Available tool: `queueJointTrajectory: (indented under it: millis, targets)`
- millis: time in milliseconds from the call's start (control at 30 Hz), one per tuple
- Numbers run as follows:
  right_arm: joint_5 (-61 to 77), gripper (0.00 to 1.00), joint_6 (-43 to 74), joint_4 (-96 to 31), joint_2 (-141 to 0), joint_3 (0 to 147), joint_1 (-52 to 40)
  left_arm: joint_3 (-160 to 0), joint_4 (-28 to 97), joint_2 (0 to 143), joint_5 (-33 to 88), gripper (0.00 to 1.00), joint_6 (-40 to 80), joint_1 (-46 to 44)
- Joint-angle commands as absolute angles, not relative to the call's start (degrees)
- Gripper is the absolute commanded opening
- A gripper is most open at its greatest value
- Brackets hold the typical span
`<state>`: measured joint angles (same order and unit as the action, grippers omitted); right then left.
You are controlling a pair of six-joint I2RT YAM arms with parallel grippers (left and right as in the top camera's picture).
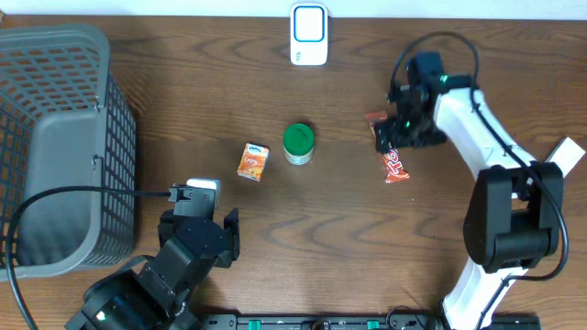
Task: Scan the item barcode
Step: 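Lower the right gripper onto the red Top bar and grasp it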
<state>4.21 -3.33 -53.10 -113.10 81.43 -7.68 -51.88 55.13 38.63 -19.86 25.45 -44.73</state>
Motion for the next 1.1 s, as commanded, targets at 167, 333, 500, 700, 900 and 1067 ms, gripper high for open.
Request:
queueJointTrajectory:
  millis: [167,333,500,700,900,1067]
  targets:
    - [3.01,0.92,-2.81,-45.91,-113.34,73.36,-9.26,-51.81,55.24,38.57,-20.64,0.69,25.10,-44.66]
    - [1.89,0.80,-2.81,-43.11,-113.40,71.24,-9.32,-51.81,55.24,38.57,-20.64,0.69,25.10,-44.66]
    - [-3.01,0.76,-2.81,-41.12,-113.51,70.22,-9.91,-51.81,55.27,38.59,-20.62,0.69,25.10,-44.66]
    - [-2.70,0.73,-2.81,-39.66,-113.54,70.22,-10.07,-51.81,55.27,38.59,-20.62,0.69,25.10,-44.66]
    - [-0.36,0.60,-2.79,-38.37,-113.56,70.22,-11.64,-51.81,55.24,38.57,-20.62,0.69,25.10,-44.66]
    - [0.12,0.32,-2.70,-38.59,-113.54,70.22,-12.47,-51.81,55.24,38.57,-20.62,0.69,25.10,-44.66]
